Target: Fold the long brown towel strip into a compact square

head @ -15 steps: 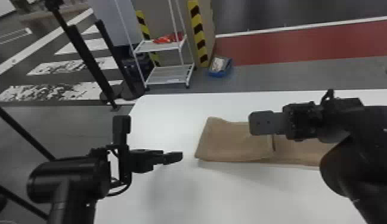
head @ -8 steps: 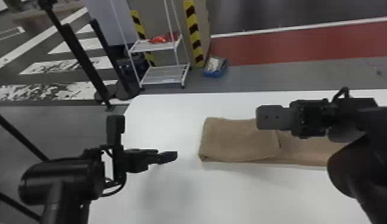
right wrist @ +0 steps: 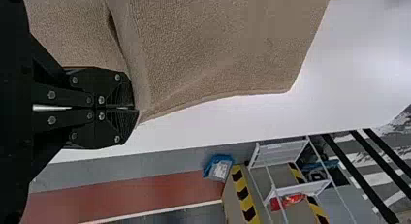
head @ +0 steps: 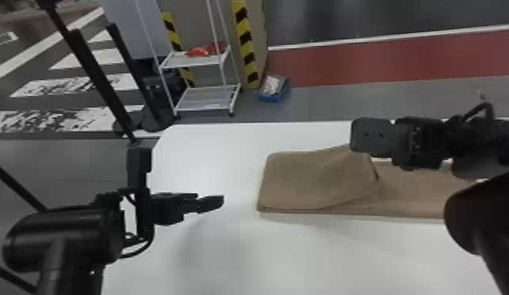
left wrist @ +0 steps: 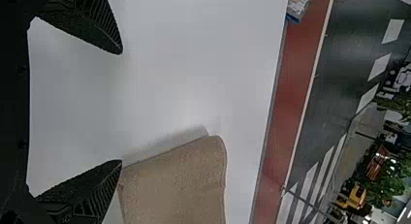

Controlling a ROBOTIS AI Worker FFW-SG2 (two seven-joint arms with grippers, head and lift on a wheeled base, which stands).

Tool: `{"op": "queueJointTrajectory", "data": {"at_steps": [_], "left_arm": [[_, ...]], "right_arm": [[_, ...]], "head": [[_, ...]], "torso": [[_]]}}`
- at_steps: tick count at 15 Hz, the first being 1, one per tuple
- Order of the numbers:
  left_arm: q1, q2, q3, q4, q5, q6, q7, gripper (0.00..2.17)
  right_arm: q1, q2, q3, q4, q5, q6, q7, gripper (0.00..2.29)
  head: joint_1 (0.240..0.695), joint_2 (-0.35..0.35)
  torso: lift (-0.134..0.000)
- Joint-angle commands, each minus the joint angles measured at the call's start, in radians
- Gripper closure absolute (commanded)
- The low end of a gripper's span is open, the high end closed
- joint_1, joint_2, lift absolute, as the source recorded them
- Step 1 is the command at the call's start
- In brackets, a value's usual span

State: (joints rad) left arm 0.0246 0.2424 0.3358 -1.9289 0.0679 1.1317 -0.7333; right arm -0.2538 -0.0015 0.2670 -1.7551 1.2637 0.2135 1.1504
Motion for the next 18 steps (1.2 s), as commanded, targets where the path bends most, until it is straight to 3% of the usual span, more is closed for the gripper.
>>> {"op": "queueJointTrajectory", "data": {"at_steps": [1,3,9,18], "left_arm": [[0.005,0.000,0.000,-0.010,0.001,0.003,0.000,0.08],[0.017,0.000,0.000,-0.022,0.003,0.003,0.000,0.08],[0.020,-0.005,-0.009,-0.024,0.000,0.009,0.000,0.08],[0.057,-0.037,0.002,-0.048,-0.017,0.009,-0.001,0.09]], "right_arm": [[0.011,0.002,-0.022,-0.043,-0.007,0.019,0.012,1.17],[0.070,0.002,-0.028,-0.043,-0.010,0.019,0.008,1.17],[0.116,0.002,-0.158,-0.164,-0.069,0.019,0.025,1.17],[0.079,0.002,-0.282,-0.110,-0.181,-0.009,0.019,1.17]], "head": [[0.695,0.266],[0.695,0.254],[0.695,0.225],[0.695,0.169]], "torso": [[-0.125],[-0.125],[-0.125],[-0.125]]}}
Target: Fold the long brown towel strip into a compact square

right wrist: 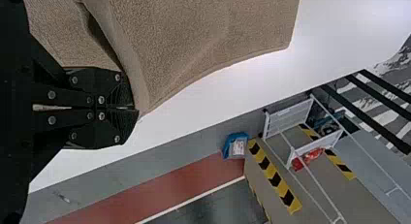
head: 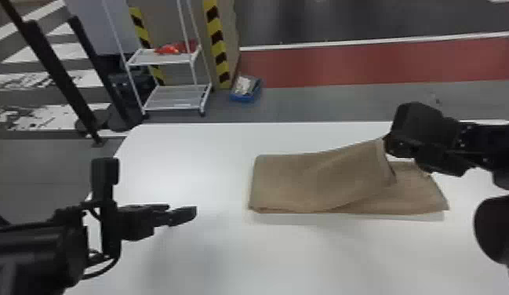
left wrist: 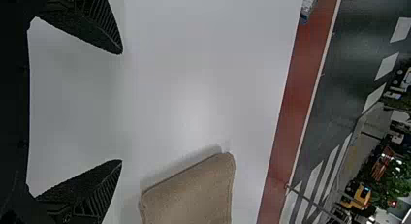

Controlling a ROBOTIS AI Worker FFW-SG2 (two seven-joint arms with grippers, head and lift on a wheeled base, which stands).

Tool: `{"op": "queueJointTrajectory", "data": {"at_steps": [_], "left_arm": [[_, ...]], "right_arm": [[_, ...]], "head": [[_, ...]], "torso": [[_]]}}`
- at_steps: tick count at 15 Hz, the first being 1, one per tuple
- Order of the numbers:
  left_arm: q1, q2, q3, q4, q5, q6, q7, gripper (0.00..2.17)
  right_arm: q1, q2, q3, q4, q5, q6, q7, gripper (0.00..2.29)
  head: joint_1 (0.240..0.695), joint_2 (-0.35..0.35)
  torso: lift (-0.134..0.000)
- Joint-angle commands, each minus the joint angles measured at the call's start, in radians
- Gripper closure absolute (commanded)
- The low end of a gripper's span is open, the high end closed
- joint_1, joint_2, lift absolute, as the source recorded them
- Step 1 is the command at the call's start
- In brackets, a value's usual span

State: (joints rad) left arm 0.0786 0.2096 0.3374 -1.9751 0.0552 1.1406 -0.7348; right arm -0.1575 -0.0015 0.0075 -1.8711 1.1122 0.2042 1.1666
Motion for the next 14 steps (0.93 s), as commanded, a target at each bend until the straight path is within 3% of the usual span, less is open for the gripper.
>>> {"op": "queueJointTrajectory", "data": {"at_steps": [1,11,14], "left_arm": [[0.003,-0.006,0.002,-0.002,-0.005,0.000,0.000,0.09],[0.012,-0.047,-0.009,-0.010,-0.038,0.000,0.000,0.09],[0.013,-0.052,-0.009,-0.010,-0.046,0.000,-0.002,0.09]], "right_arm": [[-0.027,0.002,-0.043,-0.003,-0.035,0.004,0.007,1.17],[-0.027,0.002,-0.155,0.055,-0.071,-0.036,0.008,1.17],[-0.013,0.002,-0.195,0.037,-0.118,-0.030,0.018,1.17]], "head": [[0.695,0.160],[0.695,0.103],[0.695,0.085]], "torso": [[-0.125],[-0.125],[-0.125]]}}
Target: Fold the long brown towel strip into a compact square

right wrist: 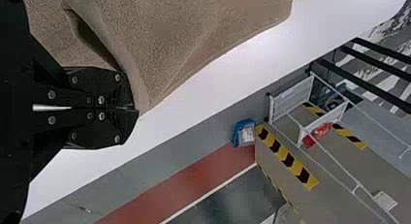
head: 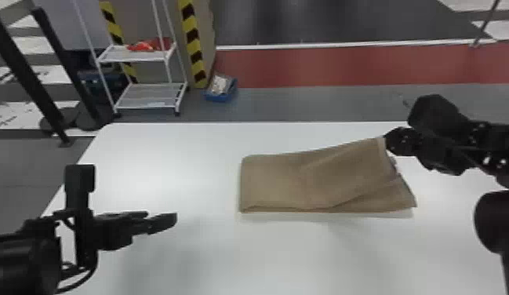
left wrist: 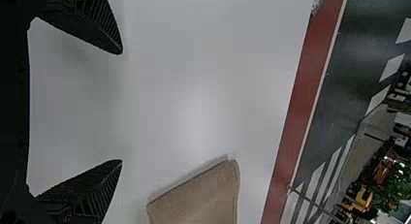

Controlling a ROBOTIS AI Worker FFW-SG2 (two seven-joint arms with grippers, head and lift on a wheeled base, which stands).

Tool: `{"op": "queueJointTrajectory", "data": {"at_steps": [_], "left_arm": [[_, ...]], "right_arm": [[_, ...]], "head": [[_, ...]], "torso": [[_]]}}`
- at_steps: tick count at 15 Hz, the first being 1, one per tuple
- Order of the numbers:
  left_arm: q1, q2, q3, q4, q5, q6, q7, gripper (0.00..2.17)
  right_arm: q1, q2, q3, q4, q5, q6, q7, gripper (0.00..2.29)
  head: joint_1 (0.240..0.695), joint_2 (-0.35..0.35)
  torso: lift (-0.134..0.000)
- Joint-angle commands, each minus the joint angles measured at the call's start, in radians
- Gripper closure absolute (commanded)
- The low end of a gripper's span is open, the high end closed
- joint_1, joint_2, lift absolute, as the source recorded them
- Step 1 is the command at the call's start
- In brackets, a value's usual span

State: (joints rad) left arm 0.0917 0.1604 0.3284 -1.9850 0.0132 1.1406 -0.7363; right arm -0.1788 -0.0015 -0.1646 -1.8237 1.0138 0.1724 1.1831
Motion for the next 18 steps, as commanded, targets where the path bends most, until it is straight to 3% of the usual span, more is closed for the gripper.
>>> {"op": "queueJointTrajectory", "data": {"at_steps": [1,6,10,18], "left_arm": [[0.000,-0.004,0.000,0.000,-0.006,0.000,0.000,0.09],[0.013,-0.009,-0.006,-0.005,-0.012,0.000,0.000,0.09],[0.013,-0.009,-0.002,-0.009,-0.013,0.000,0.000,0.09],[0.017,-0.007,-0.020,-0.009,-0.018,0.000,0.000,0.09]], "right_arm": [[0.016,0.002,-0.029,-0.011,-0.020,0.002,0.000,1.17],[0.005,0.002,-0.062,0.007,-0.027,-0.010,-0.008,1.17],[0.008,0.002,-0.078,-0.059,-0.093,0.020,0.016,1.17],[0.008,0.002,-0.132,-0.020,-0.095,0.005,0.012,1.17]], "head": [[0.695,0.081],[0.695,0.057],[0.695,0.050],[0.695,0.017]], "torso": [[-0.125],[-0.125],[-0.125],[-0.125]]}}
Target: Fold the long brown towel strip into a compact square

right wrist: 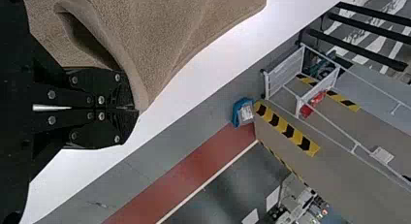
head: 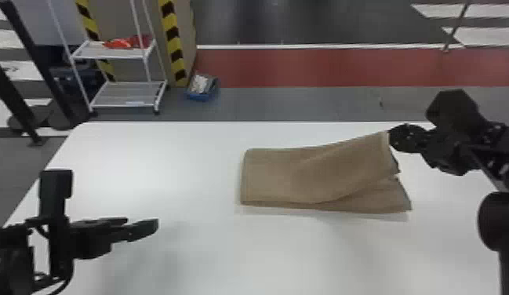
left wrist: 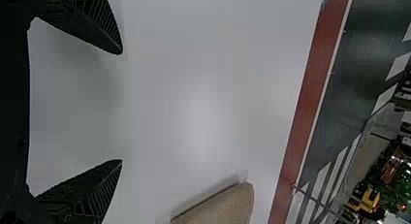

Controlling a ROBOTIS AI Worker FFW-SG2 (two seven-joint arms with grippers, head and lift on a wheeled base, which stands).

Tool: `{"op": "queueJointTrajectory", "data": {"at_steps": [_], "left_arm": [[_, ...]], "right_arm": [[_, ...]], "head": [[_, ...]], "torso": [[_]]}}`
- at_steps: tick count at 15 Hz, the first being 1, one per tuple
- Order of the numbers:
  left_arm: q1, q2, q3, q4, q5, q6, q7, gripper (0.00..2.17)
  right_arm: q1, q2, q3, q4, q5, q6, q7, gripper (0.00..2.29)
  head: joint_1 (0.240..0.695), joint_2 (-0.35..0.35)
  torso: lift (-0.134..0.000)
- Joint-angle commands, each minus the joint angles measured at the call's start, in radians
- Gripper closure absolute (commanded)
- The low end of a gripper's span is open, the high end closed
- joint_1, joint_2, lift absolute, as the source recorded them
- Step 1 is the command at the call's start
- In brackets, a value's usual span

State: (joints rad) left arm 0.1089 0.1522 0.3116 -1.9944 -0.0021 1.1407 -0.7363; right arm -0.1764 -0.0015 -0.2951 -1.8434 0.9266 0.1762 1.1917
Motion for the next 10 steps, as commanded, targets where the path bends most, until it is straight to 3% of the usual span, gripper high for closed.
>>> {"op": "queueJointTrajectory", "data": {"at_steps": [1,4,6,10], "left_arm": [[0.000,0.001,-0.002,0.000,-0.003,0.000,0.000,0.09],[0.000,0.006,0.003,0.000,-0.001,0.003,0.000,0.09],[-0.005,0.006,0.000,0.005,-0.001,0.000,0.000,0.09],[-0.006,0.003,-0.006,0.002,-0.001,0.000,0.000,0.09]], "right_arm": [[0.011,0.002,-0.004,-0.008,-0.012,0.007,0.005,1.17],[0.049,0.002,-0.070,-0.083,-0.031,0.010,0.008,1.17],[0.057,0.002,-0.099,-0.046,-0.026,-0.014,-0.007,1.17],[0.055,0.002,-0.073,-0.022,-0.008,-0.020,-0.017,1.17]], "head": [[0.695,0.015],[0.695,0.014],[0.695,-0.010],[0.695,-0.040]], "torso": [[-0.125],[-0.125],[-0.125],[-0.125]]}}
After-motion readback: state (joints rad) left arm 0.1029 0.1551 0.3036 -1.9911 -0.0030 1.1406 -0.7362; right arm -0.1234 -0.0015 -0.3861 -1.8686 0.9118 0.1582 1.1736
